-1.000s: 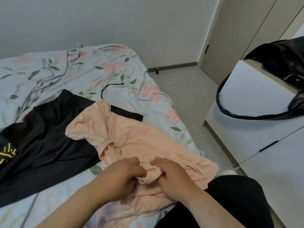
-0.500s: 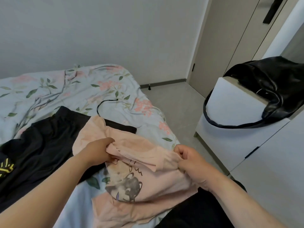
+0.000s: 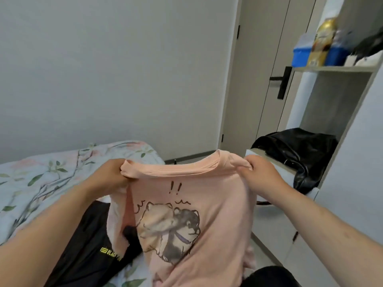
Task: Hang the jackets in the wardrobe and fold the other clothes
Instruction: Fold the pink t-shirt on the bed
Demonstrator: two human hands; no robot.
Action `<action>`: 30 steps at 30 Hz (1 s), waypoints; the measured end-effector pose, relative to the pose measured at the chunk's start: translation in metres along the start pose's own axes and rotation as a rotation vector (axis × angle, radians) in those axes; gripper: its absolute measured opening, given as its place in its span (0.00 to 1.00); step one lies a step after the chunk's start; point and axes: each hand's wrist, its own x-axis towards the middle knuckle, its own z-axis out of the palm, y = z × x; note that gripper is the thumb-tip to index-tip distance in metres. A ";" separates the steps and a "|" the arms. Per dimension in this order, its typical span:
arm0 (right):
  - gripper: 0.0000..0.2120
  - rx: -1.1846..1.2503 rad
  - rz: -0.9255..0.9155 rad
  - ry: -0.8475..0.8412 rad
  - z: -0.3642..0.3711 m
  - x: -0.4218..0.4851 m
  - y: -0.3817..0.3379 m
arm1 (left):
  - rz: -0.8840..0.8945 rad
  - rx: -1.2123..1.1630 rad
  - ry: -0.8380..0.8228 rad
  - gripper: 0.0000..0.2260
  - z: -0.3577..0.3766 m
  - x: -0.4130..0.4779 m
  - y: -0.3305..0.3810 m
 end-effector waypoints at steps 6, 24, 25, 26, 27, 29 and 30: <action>0.08 0.159 -0.092 0.246 -0.075 0.024 -0.068 | 0.119 0.088 0.116 0.07 -0.077 0.008 0.076; 0.13 0.361 -0.331 0.386 -0.250 0.002 -0.217 | 0.374 -0.084 0.366 0.10 -0.302 -0.069 0.244; 0.15 0.367 -0.349 0.407 -0.254 0.000 -0.224 | 0.398 -0.086 0.399 0.09 -0.309 -0.072 0.248; 0.15 0.373 -0.369 0.429 -0.257 -0.001 -0.231 | 0.426 -0.064 0.435 0.08 -0.316 -0.075 0.251; 0.16 0.379 -0.388 0.448 -0.258 -0.001 -0.237 | 0.453 -0.011 0.478 0.07 -0.321 -0.077 0.253; 0.16 0.381 -0.415 0.475 -0.256 0.001 -0.247 | 0.491 0.162 0.591 0.10 -0.329 -0.074 0.252; 0.16 0.383 -0.420 0.483 -0.252 0.003 -0.250 | 0.494 0.240 0.628 0.11 -0.329 -0.072 0.249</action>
